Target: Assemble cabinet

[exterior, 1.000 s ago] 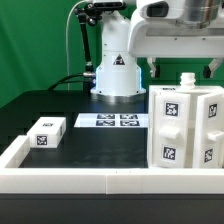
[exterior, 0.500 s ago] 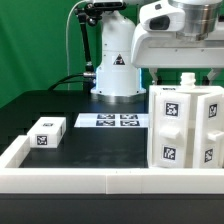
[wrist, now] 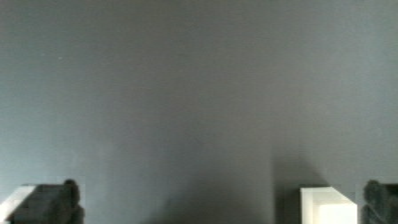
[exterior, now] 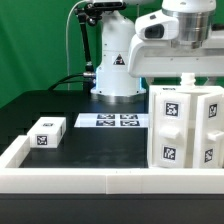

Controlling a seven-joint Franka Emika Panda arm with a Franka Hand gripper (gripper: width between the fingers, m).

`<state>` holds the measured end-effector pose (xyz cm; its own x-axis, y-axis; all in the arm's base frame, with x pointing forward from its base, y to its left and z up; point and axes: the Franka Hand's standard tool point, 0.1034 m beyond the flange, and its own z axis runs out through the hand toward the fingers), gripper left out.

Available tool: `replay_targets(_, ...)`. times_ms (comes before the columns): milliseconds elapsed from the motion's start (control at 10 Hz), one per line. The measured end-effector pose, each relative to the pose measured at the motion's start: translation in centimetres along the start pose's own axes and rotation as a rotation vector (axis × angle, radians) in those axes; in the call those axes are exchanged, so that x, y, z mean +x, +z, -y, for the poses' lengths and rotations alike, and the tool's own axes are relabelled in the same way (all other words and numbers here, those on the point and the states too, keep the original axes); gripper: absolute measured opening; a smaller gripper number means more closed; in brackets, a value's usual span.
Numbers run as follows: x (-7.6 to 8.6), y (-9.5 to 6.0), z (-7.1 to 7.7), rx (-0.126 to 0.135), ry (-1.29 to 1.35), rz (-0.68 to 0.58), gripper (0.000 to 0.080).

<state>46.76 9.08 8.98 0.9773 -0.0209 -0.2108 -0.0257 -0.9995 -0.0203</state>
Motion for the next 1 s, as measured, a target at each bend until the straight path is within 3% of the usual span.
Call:
replay_targets(300,0.0,0.1,-0.2,0.001,0.003,0.001,0.0797)
replay_targets(500,0.3,0.0,-1.7,0.001,0.007,0.0,0.0797)
replay_targets(600,0.5,0.0,-3.0,0.001,0.0,-0.003,0.0797)
replay_targets(700,0.7,0.8,-5.9,-0.003,-0.012,-0.062,0.0797)
replay_targets(1000,0.4,2.0,-10.7,-0.023,-0.067,-0.114,0.0797)
